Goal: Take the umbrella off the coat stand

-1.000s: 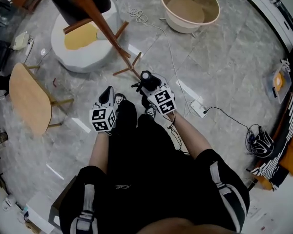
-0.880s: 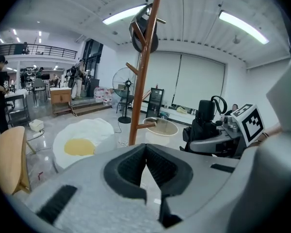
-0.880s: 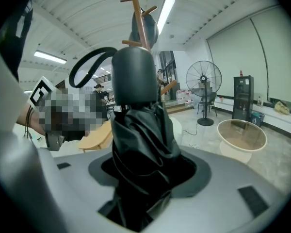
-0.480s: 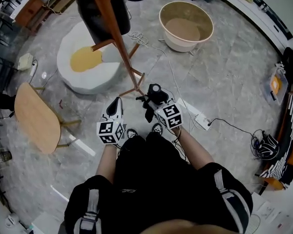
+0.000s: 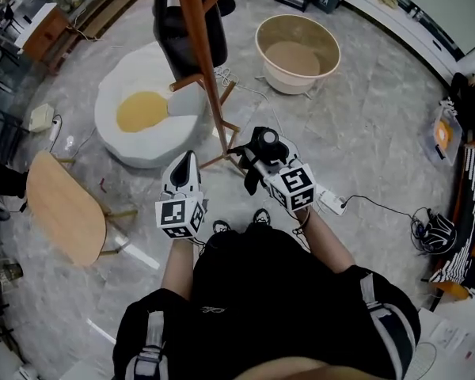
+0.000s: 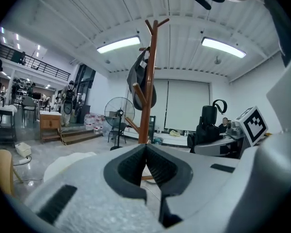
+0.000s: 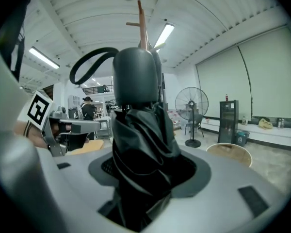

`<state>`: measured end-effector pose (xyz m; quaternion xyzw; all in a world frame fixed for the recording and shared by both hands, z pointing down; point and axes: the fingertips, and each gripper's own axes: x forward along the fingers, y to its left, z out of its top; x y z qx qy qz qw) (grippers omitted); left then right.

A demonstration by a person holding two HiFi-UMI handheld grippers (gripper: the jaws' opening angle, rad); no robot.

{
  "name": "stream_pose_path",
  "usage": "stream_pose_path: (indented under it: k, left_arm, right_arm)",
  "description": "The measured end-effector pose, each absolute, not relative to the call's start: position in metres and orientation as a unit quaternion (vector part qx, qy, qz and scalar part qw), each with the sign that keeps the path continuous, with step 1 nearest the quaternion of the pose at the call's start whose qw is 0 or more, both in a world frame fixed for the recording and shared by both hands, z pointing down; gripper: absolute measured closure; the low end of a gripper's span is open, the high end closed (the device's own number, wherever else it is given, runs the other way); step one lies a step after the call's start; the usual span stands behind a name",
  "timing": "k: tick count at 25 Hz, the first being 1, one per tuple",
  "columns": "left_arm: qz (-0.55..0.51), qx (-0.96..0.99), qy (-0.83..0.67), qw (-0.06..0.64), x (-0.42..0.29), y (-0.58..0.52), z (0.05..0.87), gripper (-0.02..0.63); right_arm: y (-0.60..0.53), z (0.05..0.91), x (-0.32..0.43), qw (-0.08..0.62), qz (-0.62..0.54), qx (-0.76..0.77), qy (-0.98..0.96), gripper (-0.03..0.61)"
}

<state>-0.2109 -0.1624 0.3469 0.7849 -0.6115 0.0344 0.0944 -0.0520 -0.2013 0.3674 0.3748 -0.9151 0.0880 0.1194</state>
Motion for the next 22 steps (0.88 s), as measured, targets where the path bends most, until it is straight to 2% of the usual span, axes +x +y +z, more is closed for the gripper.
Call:
stream_pose_path:
  k: [12, 22]
  left_arm:
    - [0.013, 0.795, -0.605, 0.052, -0.212, -0.168, 0.311, 0.615]
    - [0.014, 0.801, -0.596, 0.055, -0.201, -0.161, 0.316, 0.615]
  right_arm:
    - [-0.203, 0.331, -0.044, 0.092, 0.075, 0.395, -0.911, 0.334]
    - [-0.194, 0.326, -0.041, 0.083, 0.067, 0.401, -0.91, 0.334]
